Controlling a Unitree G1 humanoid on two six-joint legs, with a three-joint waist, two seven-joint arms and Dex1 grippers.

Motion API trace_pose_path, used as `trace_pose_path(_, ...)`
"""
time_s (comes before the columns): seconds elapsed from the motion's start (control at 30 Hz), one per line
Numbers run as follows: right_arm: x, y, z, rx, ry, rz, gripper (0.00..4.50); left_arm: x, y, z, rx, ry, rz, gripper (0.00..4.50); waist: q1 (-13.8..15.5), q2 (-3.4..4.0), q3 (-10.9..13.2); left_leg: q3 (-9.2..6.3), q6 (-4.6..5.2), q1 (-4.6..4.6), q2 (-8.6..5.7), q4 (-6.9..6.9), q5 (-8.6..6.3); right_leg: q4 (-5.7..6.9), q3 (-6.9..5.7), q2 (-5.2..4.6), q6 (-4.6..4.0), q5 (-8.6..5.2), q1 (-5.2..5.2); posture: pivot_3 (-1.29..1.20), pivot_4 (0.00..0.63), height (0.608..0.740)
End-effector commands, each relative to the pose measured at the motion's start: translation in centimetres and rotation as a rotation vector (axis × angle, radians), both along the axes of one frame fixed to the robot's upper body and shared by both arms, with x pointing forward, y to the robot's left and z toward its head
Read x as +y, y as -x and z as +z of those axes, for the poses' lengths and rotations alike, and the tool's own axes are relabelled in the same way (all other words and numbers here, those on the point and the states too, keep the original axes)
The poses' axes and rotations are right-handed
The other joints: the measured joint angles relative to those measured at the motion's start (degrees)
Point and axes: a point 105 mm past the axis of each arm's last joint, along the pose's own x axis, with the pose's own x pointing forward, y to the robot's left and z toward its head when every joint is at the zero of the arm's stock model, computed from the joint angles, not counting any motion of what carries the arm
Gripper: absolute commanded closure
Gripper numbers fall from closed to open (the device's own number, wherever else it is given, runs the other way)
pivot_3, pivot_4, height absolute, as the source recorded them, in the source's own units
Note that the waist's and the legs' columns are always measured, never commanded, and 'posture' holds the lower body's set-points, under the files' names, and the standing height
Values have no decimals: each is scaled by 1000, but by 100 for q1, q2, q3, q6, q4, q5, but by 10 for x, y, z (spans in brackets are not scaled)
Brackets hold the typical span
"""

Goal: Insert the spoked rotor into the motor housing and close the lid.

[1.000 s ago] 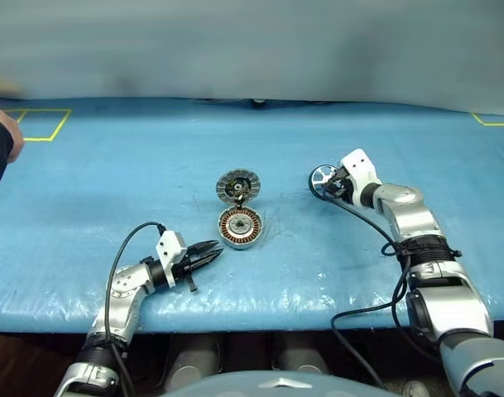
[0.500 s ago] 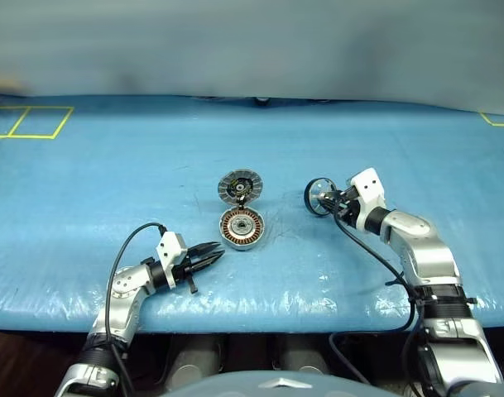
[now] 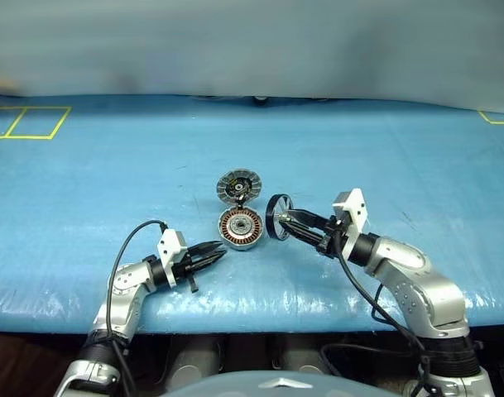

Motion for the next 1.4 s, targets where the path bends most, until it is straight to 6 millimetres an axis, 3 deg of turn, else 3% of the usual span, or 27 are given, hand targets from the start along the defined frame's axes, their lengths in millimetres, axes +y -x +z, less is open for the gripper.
trace_pose_path(0.03,14,-8,8,-43,8,24,3137,-1,-2,10,-34,14,-14,3586,-3,0,0,0,0,-1,0,0,0,0,0,0,0,0,-1,0,150,740)
trace_pose_path(0.2,25,-18,5,-45,47,34,3137,-2,-2,9,-41,0,-33,3586,9,0,0,-1,-1,-2,0,-1,0,-2,-3,1,-25,15,-3,0,150,740)
trace_pose_path(0.53,42,-20,4,-57,106,113,3137,-6,-3,7,-43,-11,-42,3586,7,-1,0,-1,0,-7,-1,-1,1,-3,-4,1,-24,16,-8,0,150,740)
trace_pose_path(1.07,42,-24,-12,-38,185,111,3137,-6,-3,5,-37,-16,-47,3586,5,-1,0,-2,-1,-6,-1,0,1,-2,-5,2,-24,17,-7,0,150,740)
trace_pose_path(1.3,47,-19,-13,-53,208,150,889,-6,-3,4,-36,-21,-44,3586,-3,-1,0,-2,-1,-6,-1,0,1,-2,-4,2,-24,18,-7,0,150,740)
trace_pose_path(1.4,48,-21,-12,-55,191,135,889,-6,-3,3,-35,-22,-41,3586,-5,-1,0,-2,-1,-6,-1,0,1,-1,-4,2,-24,17,-7,0,150,740)
